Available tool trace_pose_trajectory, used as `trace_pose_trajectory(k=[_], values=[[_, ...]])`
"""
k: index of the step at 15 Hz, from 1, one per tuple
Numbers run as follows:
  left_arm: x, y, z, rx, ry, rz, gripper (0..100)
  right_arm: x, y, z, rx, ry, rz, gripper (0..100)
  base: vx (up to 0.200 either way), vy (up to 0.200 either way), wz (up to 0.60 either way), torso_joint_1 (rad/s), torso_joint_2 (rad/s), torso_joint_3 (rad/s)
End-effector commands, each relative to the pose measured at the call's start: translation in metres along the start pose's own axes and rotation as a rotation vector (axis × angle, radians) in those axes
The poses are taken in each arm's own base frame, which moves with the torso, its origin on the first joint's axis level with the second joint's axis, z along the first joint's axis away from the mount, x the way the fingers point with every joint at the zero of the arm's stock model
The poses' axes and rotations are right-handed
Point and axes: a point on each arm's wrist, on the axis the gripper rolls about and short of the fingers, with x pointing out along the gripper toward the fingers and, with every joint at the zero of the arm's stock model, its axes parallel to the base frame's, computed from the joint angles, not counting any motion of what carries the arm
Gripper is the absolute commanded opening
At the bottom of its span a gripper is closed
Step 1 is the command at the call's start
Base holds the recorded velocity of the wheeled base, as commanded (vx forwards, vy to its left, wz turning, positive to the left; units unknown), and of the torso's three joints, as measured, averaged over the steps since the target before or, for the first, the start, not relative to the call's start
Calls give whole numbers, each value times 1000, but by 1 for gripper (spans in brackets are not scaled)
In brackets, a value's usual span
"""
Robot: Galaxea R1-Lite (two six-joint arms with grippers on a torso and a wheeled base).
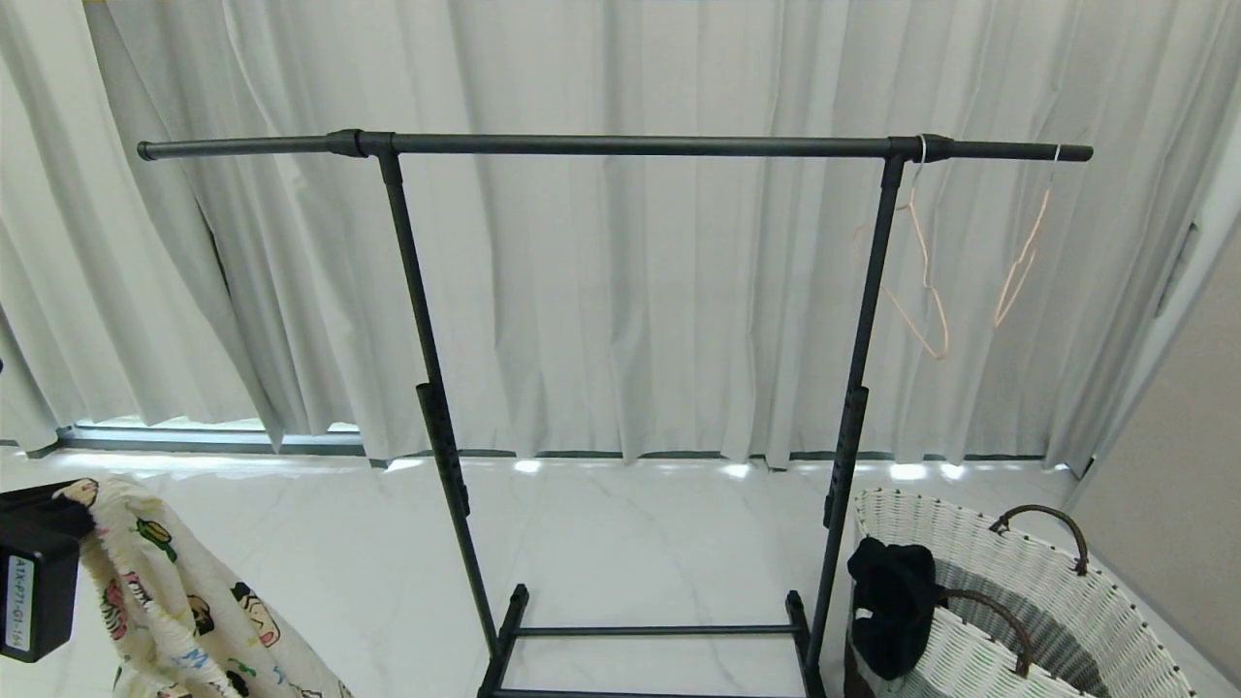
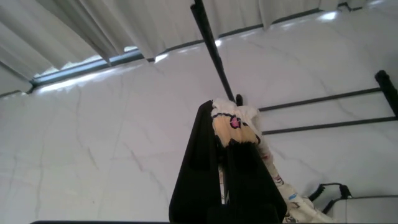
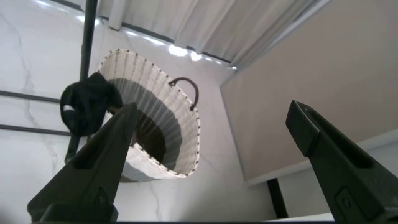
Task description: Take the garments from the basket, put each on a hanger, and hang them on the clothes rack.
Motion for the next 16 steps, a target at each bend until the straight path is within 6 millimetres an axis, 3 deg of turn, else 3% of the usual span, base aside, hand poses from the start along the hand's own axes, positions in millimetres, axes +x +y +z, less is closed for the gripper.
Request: trace_pose_trajectory(k=[1,5,8,16], values=[[1,0,0,12,-3,8,0,1,0,0,-2,4,2,100,0,0,0,198,-471,-290],[6,0,7,8,-56,32,0,1,0,0,-1,2,2,100,0,0,0,204,-480,-282],[5,1,8,111,-70,42,0,2,0,0,-2,5,3,100,0,0,0,219,-499,-289],[6,5,10,93,-90,83,0,2,-1,2,2,-16,-10,100,0,0,0,244,-541,-295]])
